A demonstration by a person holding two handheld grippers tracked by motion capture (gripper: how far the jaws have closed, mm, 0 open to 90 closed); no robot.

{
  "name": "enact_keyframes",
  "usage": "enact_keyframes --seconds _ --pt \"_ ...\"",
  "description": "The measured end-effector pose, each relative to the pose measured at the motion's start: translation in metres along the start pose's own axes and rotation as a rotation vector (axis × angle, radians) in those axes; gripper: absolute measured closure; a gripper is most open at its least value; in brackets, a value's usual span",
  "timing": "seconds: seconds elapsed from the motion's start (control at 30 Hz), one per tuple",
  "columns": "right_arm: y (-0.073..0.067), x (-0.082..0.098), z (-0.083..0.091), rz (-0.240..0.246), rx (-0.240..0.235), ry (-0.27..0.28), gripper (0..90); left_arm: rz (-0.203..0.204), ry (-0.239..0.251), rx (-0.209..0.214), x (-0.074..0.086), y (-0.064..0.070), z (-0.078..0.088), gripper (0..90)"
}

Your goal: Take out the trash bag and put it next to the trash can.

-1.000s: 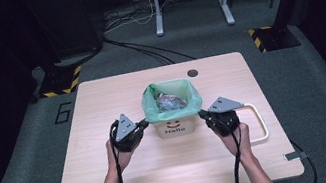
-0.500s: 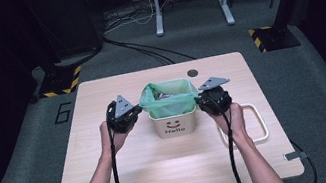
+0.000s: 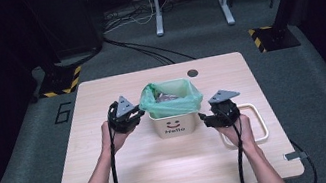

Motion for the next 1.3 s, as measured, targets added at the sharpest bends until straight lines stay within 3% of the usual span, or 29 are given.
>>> enact_keyframes --seconds 0.1,0.23,0.4,0.53,0.67,0.7,0.8,1.3 --pt "0.001 0.006 -0.017 0.024 0.041 -0.042 37.8 -0.006 0.005 0.002 0.000 0.000 -0.003 84.0" --pt "0.005 0.007 -0.034 0.013 0.054 -0.024 47.4 0.011 0.004 0.006 0.002 -0.001 -0.005 87.8" --pt "0.015 0.005 -0.043 -0.024 0.080 0.024 73.0 0.012 0.026 0.012 0.000 -0.003 -0.006 89.6" --pt "0.018 0.000 -0.043 -0.097 0.026 0.067 89.5 0.039 0.052 0.018 -0.001 -0.004 -0.007 89.8" --pt "0.023 -0.020 -0.031 -0.140 0.000 0.134 90.0 0.059 0.074 0.026 -0.010 -0.007 -0.004 89.9" --pt "0.024 -0.025 -0.028 -0.139 -0.002 0.145 90.0 0.073 0.089 0.025 -0.015 -0.008 -0.002 89.9" --pt "0.027 -0.045 -0.014 -0.118 0.007 0.170 90.0 0.063 0.114 0.022 -0.030 -0.012 0.005 90.0" --pt "0.024 -0.148 0.049 -0.011 0.045 0.262 90.0 -0.046 0.200 -0.015 -0.116 -0.032 0.037 90.0"
Point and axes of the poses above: each handheld gripper's, and its own axes: z roughly backward along the jaws, x roughly out of its underside, y roughly to its right, the point moved 7 cm from there along -z, roughly forward along the jaws, and after that the axes turned 8 degrees about y, right-handed, at the moved point
